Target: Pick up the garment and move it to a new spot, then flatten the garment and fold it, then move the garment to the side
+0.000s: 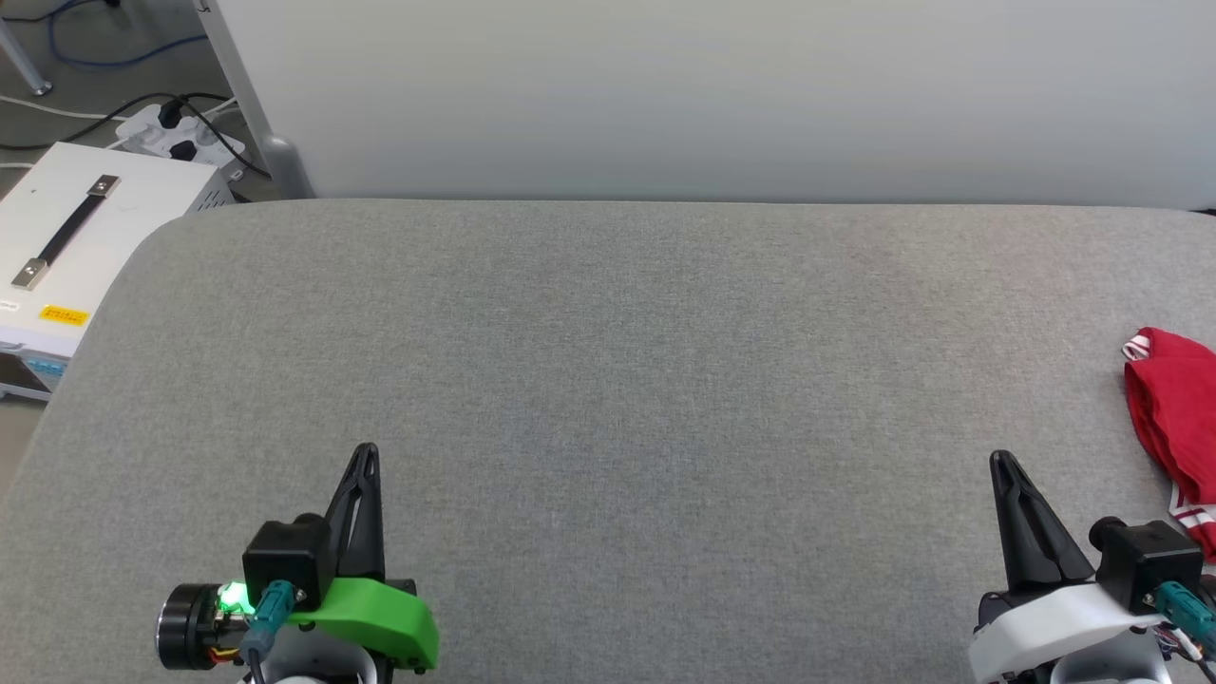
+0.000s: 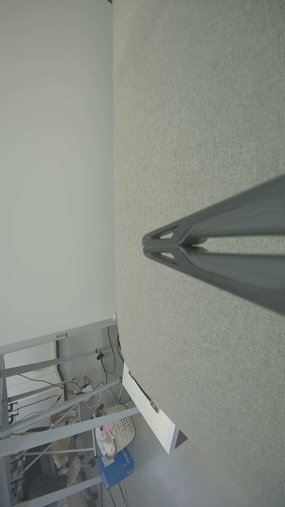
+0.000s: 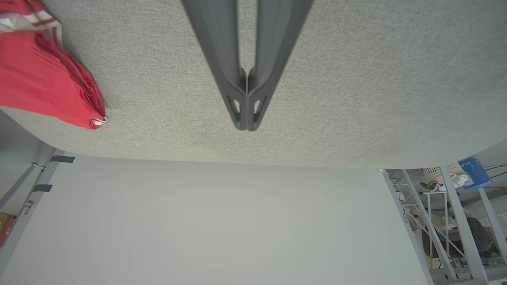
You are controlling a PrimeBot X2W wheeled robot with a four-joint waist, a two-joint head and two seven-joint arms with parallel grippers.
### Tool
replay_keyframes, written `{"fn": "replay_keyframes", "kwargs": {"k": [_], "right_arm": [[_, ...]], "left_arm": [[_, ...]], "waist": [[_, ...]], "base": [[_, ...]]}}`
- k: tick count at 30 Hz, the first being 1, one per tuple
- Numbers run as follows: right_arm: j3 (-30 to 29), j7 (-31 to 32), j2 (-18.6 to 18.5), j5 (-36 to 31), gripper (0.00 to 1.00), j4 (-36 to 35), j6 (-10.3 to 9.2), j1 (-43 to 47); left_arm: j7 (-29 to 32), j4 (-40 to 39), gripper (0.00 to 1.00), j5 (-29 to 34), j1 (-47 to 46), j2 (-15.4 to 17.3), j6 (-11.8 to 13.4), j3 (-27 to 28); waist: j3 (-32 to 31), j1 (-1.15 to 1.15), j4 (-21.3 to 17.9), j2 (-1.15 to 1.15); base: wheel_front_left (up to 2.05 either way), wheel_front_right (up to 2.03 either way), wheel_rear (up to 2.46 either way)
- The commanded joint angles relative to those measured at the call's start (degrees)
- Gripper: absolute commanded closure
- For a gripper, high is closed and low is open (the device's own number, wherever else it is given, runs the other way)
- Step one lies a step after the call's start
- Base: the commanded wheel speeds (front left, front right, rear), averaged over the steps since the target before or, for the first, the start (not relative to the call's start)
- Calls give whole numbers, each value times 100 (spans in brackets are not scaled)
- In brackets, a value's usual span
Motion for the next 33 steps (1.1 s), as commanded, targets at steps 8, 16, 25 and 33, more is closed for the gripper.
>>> {"fn": "replay_keyframes", "kwargs": {"k": [8,16,25,33], "right_arm": [[25,113,29,-138,100,-44,-2,-134],[38,206,49,-207,100,-55,-2,-165],[51,310,71,-285,100,-66,-2,-199],[63,404,90,-354,100,-77,-3,-229]], "left_arm": [[120,-60,100,83,-43,-32,63,32],[212,-93,100,106,-50,-37,83,41],[314,-130,100,131,-57,-43,104,50],[406,-163,100,153,-64,-48,123,58]], "waist": [[-13,0,-17,0],[-25,0,-34,0],[-38,0,-52,0],[-50,0,-68,0]], "base": [[0,0,0],[0,0,0],[0,0,0],[0,0,0]]}}
